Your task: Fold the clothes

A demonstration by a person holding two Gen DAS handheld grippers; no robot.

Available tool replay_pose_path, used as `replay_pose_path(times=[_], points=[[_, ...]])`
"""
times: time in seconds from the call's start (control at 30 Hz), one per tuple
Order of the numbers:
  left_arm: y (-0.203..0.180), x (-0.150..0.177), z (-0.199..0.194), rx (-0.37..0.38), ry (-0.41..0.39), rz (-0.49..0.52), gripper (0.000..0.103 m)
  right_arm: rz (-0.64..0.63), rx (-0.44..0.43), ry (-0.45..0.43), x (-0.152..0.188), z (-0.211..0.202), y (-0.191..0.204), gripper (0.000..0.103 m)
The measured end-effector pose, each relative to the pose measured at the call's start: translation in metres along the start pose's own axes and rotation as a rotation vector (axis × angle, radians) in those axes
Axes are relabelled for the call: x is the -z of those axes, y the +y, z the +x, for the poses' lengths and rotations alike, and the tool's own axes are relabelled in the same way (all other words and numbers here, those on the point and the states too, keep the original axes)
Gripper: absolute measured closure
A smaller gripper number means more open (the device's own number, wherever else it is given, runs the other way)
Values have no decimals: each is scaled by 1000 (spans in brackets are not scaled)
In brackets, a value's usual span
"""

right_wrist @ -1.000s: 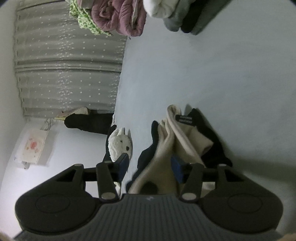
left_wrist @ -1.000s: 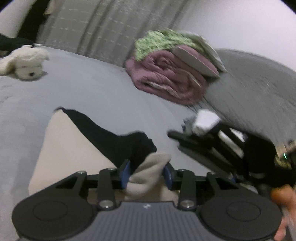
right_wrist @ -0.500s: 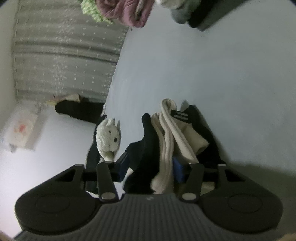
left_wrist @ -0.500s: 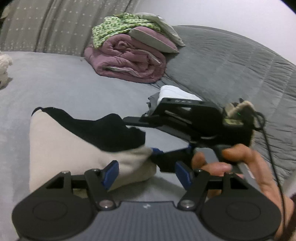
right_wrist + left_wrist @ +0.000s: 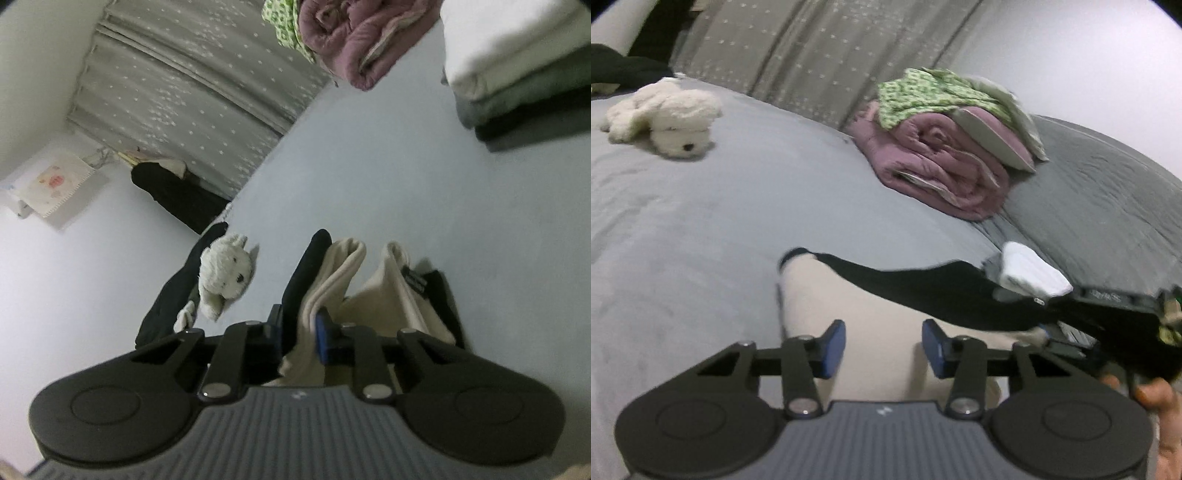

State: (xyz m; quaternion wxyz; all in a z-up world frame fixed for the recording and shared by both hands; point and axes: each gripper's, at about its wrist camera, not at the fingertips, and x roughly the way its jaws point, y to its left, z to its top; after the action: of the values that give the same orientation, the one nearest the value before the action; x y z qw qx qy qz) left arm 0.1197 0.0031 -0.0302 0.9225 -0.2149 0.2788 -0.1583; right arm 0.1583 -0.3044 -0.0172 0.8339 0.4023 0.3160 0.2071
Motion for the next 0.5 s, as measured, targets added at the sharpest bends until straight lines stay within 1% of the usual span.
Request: replay_pose_path(times=[0.13,0.23,0.3,0.4,0.5], points=[[-2,5,15,-15,29,28,61,42,43,8,-3,4,-20,82],[-6,11,21,-10,37,79,61,74,75,13,-5,7,-35,82],[-9,16,26,-10,44,114,61,70,103,23,-5,10,-39,82],[-17,27,31,-22,38,209,61,34,172,49,0,18,-43,82],[-20,36,29,-34,17,309,61,30,172,49,0,12,-46,80]])
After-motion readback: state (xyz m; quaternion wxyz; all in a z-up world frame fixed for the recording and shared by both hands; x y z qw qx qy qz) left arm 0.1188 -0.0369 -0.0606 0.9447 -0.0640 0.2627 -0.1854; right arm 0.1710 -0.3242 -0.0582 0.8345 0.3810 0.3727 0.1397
